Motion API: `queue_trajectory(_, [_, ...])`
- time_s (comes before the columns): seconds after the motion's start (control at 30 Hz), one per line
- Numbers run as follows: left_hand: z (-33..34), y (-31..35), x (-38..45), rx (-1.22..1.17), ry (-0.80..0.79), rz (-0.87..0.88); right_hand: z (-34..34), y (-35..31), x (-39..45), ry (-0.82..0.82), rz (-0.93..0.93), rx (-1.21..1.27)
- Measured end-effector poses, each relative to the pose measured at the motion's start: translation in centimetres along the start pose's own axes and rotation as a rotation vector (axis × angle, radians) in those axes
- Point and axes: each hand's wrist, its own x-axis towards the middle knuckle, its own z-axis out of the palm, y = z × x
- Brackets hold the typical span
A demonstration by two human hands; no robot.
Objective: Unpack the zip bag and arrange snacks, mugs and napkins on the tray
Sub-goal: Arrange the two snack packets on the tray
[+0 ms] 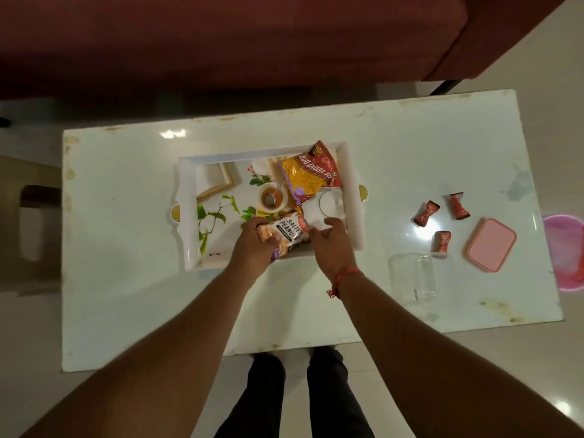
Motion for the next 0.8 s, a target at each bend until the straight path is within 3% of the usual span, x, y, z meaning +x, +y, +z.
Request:
queue_trajectory(0.2, [2.8,1.3,-0.8,0.016,-0.154,0.105,-2.7,0.8,0.9,0.046,-0.074,-0.231])
queue_trajectory(0.43, [8.5,3.7,1.1,-0.021,-0.14,0.129,-6.7,-0.8,3.4,0.209,-0.096,-0.453])
queue_trajectory(0.53, [10.8,0.4,4.4,0.113,-0.053,0.141,-7.6,-0.9,3.8,0.221,-0.094,-0.448])
queue_trajectory(0.63, [9.2,3.1,1.0,0.139,0.152,0.165,-7.9,-1.0,3.5,0.257,-0.144,-0.42])
queue_trajectory(0.73, [7.4,4.7,1.3,0.145,0.362,0.18,-7.8,-2.1,3.8,0.339,-0.322,-0.46])
queue_trajectory(0.8, [6.5,5.6,2.8,0.12,0.39,0.13,-7.2,-3.8,5.1,0.326,-0.442,-0.515])
